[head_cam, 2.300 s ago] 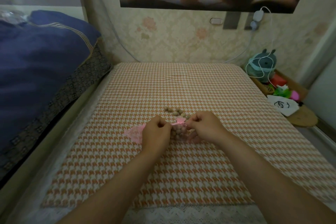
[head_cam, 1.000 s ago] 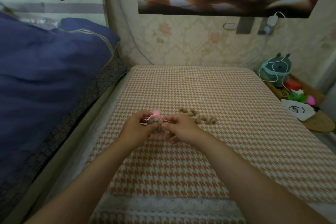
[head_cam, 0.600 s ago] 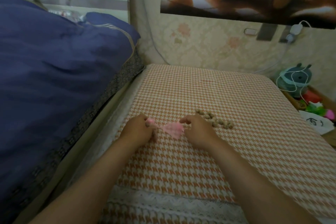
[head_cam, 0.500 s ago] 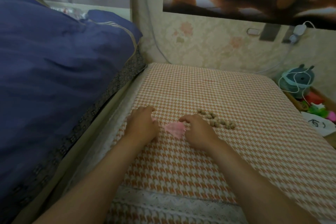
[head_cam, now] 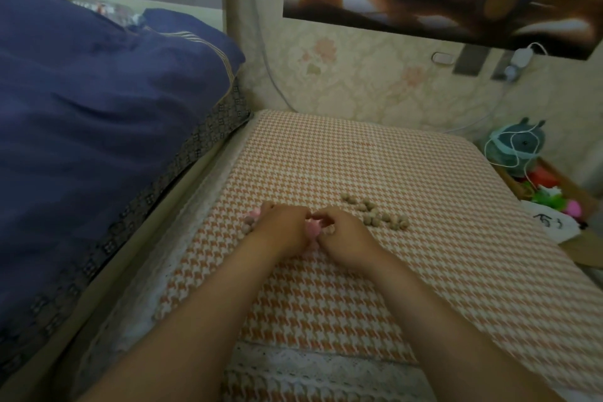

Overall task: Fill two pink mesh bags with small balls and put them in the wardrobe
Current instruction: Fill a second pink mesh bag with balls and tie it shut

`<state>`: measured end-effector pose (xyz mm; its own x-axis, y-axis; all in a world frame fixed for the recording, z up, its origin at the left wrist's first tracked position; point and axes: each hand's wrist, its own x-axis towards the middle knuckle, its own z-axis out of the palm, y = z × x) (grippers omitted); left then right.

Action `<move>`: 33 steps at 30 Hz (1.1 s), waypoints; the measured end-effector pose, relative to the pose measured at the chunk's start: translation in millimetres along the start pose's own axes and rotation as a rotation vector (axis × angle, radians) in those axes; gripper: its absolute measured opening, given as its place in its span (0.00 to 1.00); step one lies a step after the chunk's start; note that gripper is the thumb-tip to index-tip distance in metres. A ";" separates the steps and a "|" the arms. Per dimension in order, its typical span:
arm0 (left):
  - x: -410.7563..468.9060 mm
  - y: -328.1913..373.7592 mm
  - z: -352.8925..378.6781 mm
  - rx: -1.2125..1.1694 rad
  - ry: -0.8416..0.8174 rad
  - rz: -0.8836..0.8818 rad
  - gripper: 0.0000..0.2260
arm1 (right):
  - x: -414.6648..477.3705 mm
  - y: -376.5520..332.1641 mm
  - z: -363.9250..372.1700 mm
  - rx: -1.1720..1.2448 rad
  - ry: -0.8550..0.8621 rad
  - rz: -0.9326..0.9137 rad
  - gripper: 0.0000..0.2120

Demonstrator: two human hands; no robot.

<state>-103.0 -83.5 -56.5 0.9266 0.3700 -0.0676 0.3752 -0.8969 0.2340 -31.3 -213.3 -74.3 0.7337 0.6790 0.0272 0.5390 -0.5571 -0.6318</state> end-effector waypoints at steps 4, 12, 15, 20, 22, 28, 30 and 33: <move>0.3 0.1 -1.0 -0.376 0.022 0.016 0.15 | -5.2 0.6 -15.8 0.174 0.004 0.090 0.22; -15.9 21.1 -9.9 -0.722 -0.030 0.123 0.18 | -29.9 7.3 -51.7 0.345 0.053 0.061 0.08; -22.4 36.6 -9.1 -0.694 0.081 0.164 0.20 | -35.4 17.5 -64.7 0.306 0.135 0.066 0.09; -33.4 66.9 -18.9 -1.004 0.223 0.064 0.05 | -50.3 27.6 -81.2 0.072 0.206 -0.028 0.05; -34.8 74.5 -16.0 -0.951 0.175 0.021 0.11 | -56.5 27.5 -84.1 0.046 0.211 -0.073 0.05; -32.8 82.9 -8.9 -1.036 0.092 -0.043 0.07 | -60.0 34.0 -83.4 0.133 0.162 -0.017 0.02; -30.9 81.8 -6.9 -1.032 0.066 -0.043 0.06 | -60.4 33.4 -85.0 0.191 0.082 0.006 0.07; -29.2 80.7 -4.8 -0.972 0.046 -0.053 0.06 | -62.2 31.1 -87.4 0.254 0.024 0.069 0.15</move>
<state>-99.9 -165.5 -31.0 0.8995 0.4317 -0.0678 0.2121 -0.2957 0.9314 -24.0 -314.7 -28.0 0.7764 0.6302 -0.0061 0.3687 -0.4619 -0.8067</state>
